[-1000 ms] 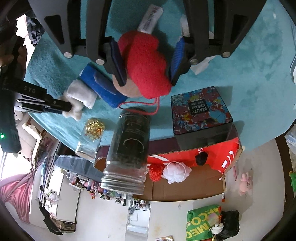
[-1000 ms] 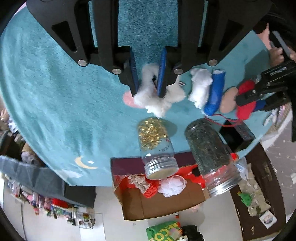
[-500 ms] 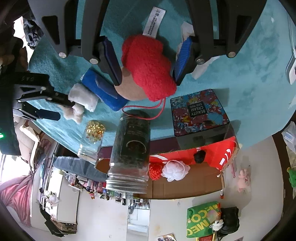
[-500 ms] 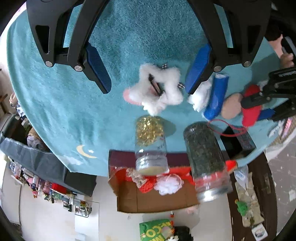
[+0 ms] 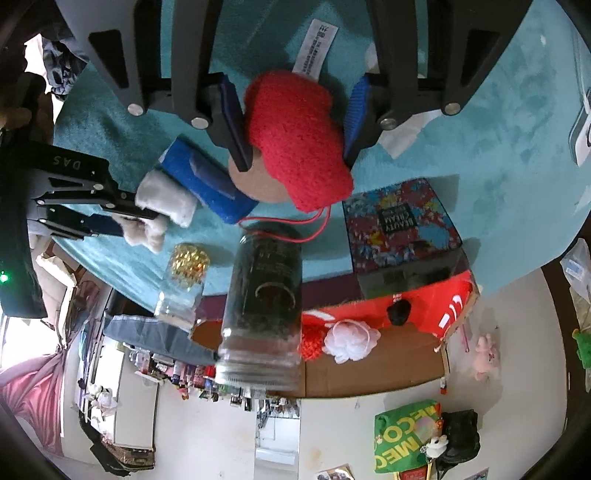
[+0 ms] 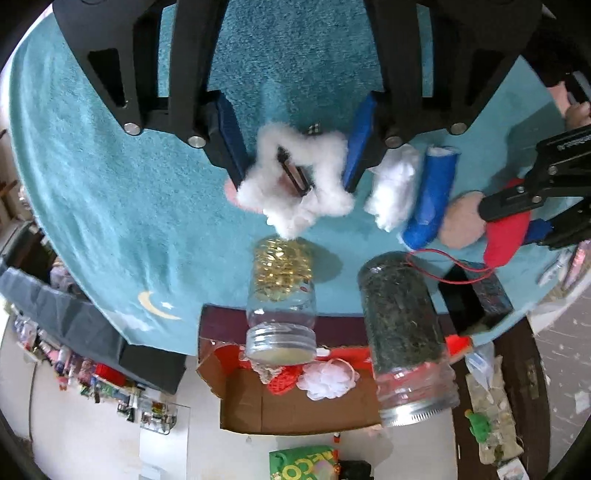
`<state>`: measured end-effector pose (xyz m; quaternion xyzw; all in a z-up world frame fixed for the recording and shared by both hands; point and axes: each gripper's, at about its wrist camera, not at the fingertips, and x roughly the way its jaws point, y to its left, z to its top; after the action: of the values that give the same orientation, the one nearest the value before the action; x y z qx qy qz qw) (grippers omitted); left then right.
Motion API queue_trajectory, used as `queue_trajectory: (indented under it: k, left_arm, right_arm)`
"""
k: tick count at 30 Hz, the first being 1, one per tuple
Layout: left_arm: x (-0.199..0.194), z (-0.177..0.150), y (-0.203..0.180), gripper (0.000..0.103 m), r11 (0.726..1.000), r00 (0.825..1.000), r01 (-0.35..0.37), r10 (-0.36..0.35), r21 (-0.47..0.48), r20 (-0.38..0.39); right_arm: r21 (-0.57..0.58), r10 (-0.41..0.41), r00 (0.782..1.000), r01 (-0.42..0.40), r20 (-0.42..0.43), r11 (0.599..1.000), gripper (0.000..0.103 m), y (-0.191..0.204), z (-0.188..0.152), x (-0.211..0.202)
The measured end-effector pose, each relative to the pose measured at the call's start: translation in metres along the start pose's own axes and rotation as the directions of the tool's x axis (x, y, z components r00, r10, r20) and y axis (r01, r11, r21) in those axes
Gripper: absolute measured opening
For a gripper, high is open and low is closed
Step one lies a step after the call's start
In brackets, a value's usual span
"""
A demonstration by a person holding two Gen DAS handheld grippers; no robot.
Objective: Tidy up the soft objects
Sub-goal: 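Carry the red heart over the box with left tool while right tool carries the star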
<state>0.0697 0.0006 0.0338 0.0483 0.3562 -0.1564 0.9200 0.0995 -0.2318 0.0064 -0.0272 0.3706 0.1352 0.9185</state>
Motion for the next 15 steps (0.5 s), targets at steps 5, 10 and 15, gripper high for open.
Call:
queue_trajectory:
  k: [5, 10, 15]
  left_arm:
    - [-0.008, 0.011, -0.002, 0.049, 1.000, 0.999, 0.023, -0.023, 0.015, 0.035]
    - [-0.006, 0.017, -0.004, 0.049, 0.999, 0.999, 0.038, -0.039, 0.016, 0.037]
    - [-0.005, 0.017, -0.006, 0.049, 0.999, 0.998, 0.045, -0.046, 0.013, 0.032]
  right_arm:
    - [-0.002, 0.027, 0.999, -0.027, 0.045, 1.000, 0.047, 0.002, 0.009, -0.015]
    - [-0.035, 0.047, 0.997, -0.045, 0.063, 0.998, 0.047, 0.012, 0.017, -0.020]
    - [-0.037, 0.059, 0.997, -0.057, 0.055, 0.998, 0.047, 0.015, 0.019, -0.017]
